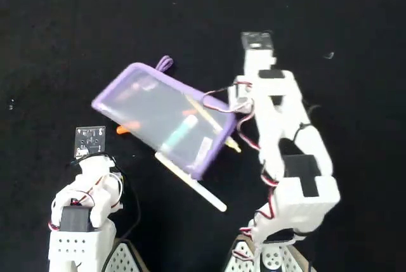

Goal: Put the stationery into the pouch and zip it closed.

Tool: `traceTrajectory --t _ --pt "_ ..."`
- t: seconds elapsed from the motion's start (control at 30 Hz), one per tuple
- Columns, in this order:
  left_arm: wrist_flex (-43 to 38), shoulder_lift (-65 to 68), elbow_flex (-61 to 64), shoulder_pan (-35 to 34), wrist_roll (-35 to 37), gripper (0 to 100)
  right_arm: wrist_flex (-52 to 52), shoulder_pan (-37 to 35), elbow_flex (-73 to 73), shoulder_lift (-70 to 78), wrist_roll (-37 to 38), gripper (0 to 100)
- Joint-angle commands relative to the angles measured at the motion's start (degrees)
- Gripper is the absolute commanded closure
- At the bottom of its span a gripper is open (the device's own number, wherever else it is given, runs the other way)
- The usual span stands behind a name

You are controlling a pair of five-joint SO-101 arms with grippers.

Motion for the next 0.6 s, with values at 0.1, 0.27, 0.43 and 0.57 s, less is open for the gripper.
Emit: traceTrajectory --t 0.1,0.27,0.43,0.57 --pt "0.35 -0.62 1.27 -0.31 -0.44 97 14.51 -14.51 -3.91 -0.66 8.88 82.8" --pt "0.35 -0.62 1.27 -0.31 -0.44 97 17.93 -18.46 -3.82 -0.66 10.37 82.8" --pt "0.35 -0.62 1.27 -0.31 -0.44 97 16.09 -13.80 -6.46 -0.66 16.70 82.8" --pt "0.35 -0.62 1.27 -0.31 -0.44 97 9.58 -4.13 -12.53 -0.13 17.85 82.8"
